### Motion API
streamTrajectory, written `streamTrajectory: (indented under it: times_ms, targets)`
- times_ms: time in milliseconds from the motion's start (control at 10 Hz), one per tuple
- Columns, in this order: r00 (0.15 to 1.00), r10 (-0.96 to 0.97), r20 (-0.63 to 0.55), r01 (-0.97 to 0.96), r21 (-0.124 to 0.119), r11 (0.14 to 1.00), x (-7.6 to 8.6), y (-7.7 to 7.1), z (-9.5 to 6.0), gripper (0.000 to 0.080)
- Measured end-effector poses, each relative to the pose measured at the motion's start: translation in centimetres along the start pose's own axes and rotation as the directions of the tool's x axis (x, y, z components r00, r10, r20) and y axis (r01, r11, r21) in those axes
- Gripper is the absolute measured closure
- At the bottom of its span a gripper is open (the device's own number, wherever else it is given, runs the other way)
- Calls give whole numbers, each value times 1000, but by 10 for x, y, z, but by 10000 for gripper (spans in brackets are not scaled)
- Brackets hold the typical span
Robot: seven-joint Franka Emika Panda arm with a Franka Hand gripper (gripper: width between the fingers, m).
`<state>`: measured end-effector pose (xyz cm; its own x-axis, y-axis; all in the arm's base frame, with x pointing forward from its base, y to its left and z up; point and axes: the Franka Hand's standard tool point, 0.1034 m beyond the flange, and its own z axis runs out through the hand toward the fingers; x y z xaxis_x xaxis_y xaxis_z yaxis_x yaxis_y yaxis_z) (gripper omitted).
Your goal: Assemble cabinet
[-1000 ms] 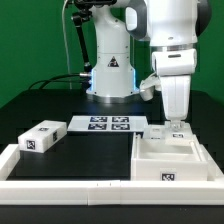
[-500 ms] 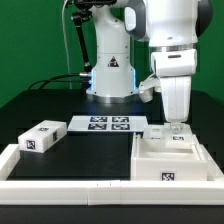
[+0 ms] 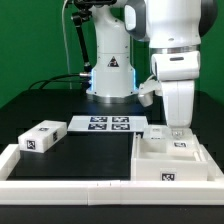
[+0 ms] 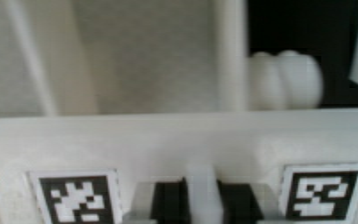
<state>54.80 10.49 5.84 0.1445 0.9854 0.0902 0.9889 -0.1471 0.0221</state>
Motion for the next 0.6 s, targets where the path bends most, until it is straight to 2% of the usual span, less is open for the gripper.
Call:
streamTrajectory:
  times_ms: [300,600]
  targets:
    - [1000,15,-4,-15,-6,1000,-1,22,1,731]
    - [1000,19,-3,-19,-4,1000,-1,29,1,731]
